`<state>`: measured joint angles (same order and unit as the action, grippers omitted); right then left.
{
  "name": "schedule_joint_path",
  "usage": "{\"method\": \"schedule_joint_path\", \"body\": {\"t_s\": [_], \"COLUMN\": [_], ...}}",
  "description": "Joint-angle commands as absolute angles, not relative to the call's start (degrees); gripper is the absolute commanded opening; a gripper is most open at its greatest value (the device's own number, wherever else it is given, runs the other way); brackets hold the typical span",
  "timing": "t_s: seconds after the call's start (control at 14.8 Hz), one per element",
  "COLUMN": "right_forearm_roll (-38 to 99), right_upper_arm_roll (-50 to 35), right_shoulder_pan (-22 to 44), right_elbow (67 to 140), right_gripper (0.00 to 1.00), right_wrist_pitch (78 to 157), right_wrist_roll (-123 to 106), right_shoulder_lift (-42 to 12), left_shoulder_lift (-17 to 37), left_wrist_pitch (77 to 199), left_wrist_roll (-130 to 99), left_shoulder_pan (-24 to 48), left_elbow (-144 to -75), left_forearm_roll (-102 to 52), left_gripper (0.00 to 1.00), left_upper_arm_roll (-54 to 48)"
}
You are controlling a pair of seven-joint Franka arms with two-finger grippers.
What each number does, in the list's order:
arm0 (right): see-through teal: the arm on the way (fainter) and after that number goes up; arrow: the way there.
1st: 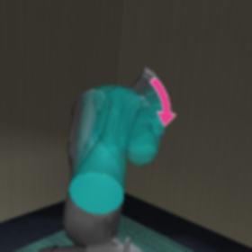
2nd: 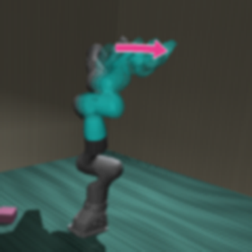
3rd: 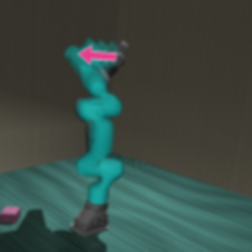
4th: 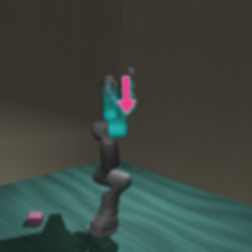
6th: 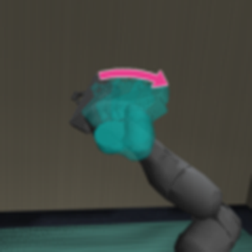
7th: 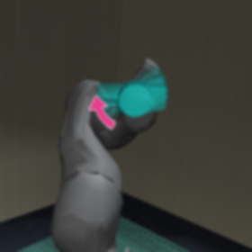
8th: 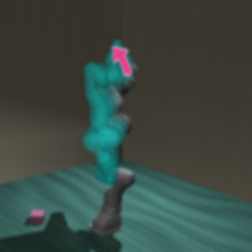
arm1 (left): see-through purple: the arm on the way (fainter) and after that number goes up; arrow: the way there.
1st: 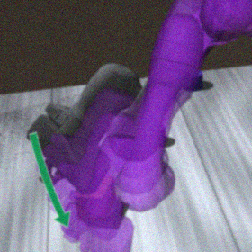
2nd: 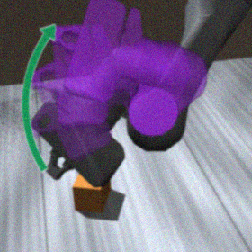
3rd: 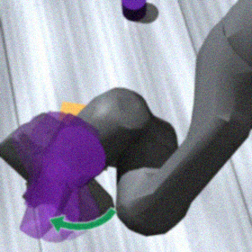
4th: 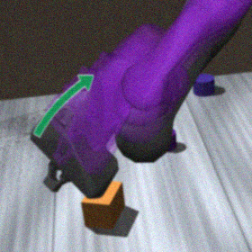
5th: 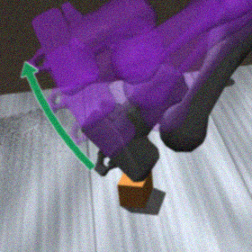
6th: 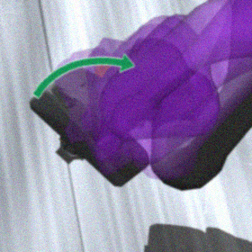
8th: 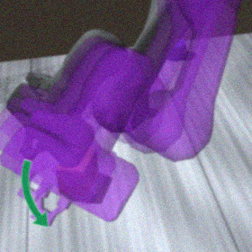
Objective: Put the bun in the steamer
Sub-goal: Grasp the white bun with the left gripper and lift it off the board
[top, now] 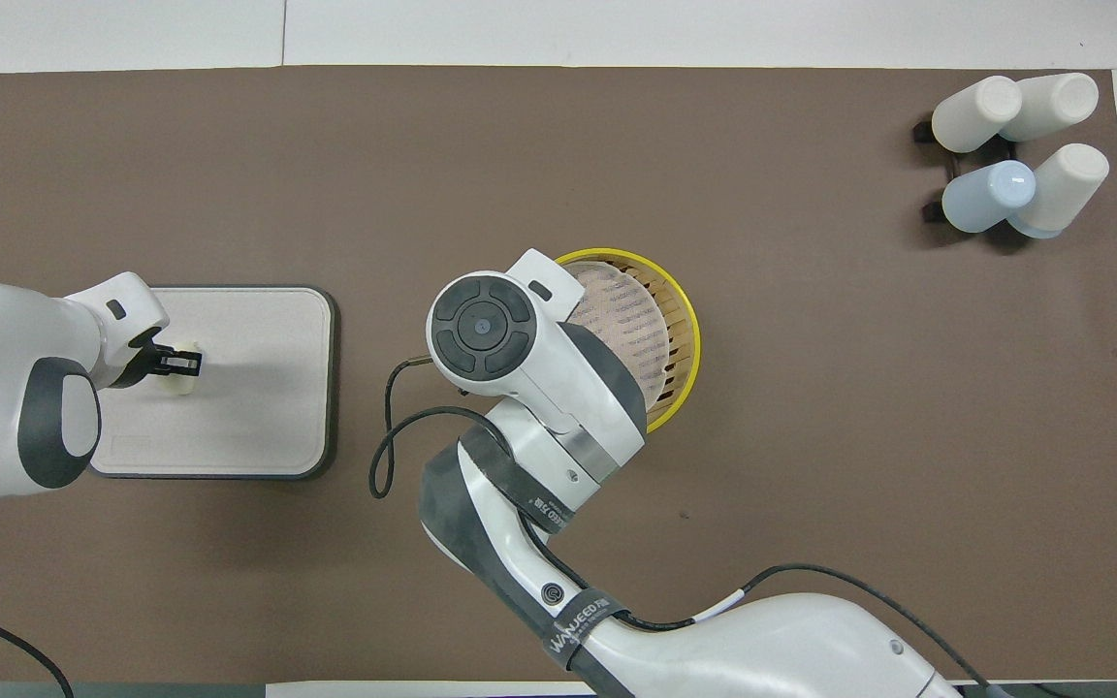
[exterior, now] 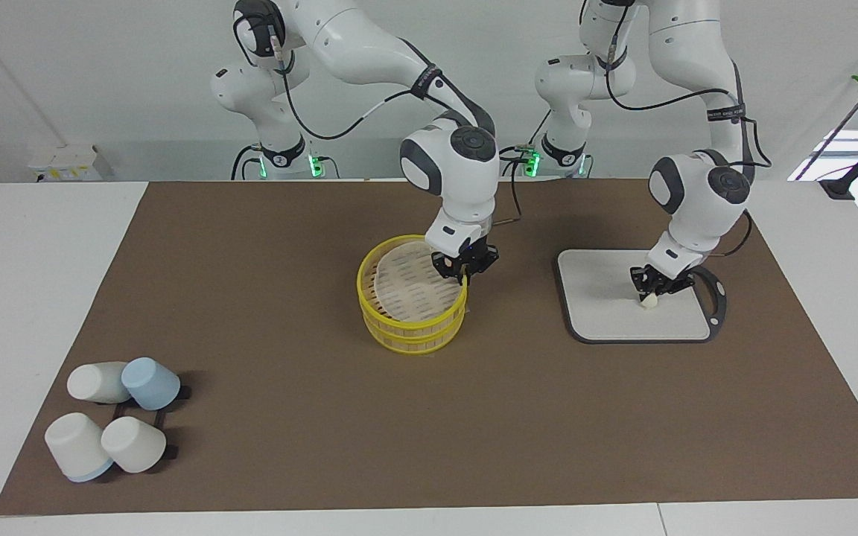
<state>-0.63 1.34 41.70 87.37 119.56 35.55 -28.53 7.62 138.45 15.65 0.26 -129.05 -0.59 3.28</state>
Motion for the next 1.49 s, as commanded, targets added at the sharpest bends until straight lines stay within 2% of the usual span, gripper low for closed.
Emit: {"method": "schedule_joint_path", "body": {"t_s": [0.0, 0.27, 0.47, 0.61, 0.74, 0.95, 1.08, 1.22, 1.42], "right_forearm_roll": [-1.1, -1.1, -1.2, -1.1, -1.1, -1.1, -1.1, -1.3, -2.5], "right_upper_arm_roll": [1.0, 1.1, 1.2, 1.3, 1.3, 1.4, 1.4, 1.4, 1.5], "right_shoulder_pan": [41.2, 40.9, 39.8, 37.5, 34.7, 28.9, 24.2, 18.9, 18.0], "right_elbow": [88.6, 87.4, 81.6, 80.7, 80.9, 81.9, 83.9, 85.8, 87.6], "right_gripper": [0.03, 0.0, 0.0, 0.0, 0.0, 0.0, 0.0, 0.0, 0.0], "right_wrist_pitch": [120.8, 118.3, 110.2, 106.8, 100.1, 91.3, 88.0, 88.1, 89.3], "right_wrist_roll": [36.5, 36.4, 35.9, 33.7, 27.4, 18.7, 10.2, 1.8, 1.2], "right_shoulder_lift": [-28.5, -28.4, -28.6, -26.6, -22.7, -18.1, -16.0, -14.9, -14.5], "left_shoulder_lift": [7.8, 7.9, 7.8, 7.7, 7.7, 7.8, 8.0, 11.3, 13.9], "left_wrist_pitch": [132.8, 114.0, 102.6, 97.8, 95.3, 98.3, 102.3, 108.4, 118.5], "left_wrist_roll": [15.2, 8.9, 0.8, -4.7, -13.4, -27.0, -34.8, -41.9, -45.3], "left_shoulder_pan": [0.4, 2.9, 5.6, 8.0, 12.0, 19.5, 24.8, 31.7, 38.5], "left_elbow": [-124.9, -110.6, -100.5, -95.9, -92.7, -92.8, -93.3, -94.3, -98.8], "left_forearm_roll": [-0.1, -0.7, -2.2, -2.2, -2.2, -2.7, -4.3, -4.4, -4.4], "left_gripper": [0.13, 0.13, 0.13, 0.13, 0.13, 0.13, 0.13, 0.13, 0.15], "left_upper_arm_roll": [3.3, 3.2, 3.3, 3.2, 3.1, 2.6, 2.6, 2.6, 2.6]}}
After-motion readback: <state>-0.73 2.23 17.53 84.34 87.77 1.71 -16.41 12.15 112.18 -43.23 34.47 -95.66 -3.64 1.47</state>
